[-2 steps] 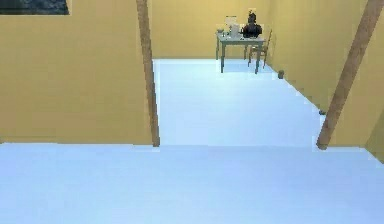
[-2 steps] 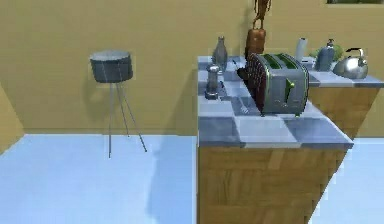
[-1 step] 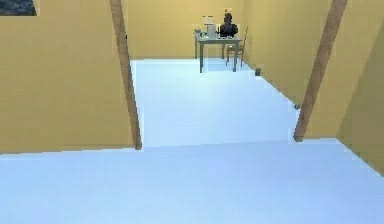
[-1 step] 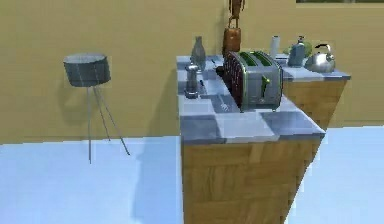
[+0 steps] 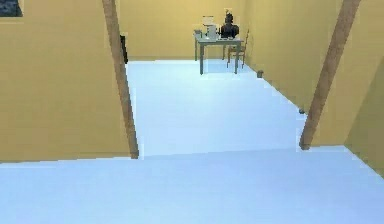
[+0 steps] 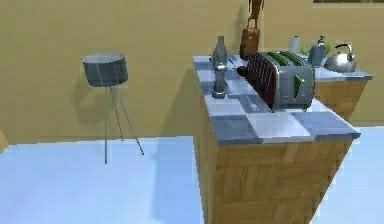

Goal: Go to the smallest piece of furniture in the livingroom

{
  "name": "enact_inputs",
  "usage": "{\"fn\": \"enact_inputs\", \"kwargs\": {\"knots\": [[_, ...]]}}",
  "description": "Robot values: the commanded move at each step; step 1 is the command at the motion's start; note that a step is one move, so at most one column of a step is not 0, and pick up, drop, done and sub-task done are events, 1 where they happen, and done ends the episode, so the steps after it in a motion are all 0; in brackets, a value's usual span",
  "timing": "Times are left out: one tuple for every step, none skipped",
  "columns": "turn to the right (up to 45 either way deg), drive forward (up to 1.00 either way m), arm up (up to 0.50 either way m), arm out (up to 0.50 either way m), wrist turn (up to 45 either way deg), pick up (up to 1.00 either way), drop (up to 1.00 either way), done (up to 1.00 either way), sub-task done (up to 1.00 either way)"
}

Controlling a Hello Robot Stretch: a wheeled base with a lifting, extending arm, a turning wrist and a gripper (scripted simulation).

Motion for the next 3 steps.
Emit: {"fn": "enact_inputs", "kwargs": {"knots": [[9.0, 0.0, 0.0, 0.0, 0.0, 0.0, 0.0, 0.0, 0.0], [0.0, 1.0, 0.0, 0.0, 0.0, 0.0, 0.0, 0.0, 0.0], [0.0, 0.45, 0.0, 0.0, 0.0, 0.0, 0.0, 0.0, 0.0]]}}
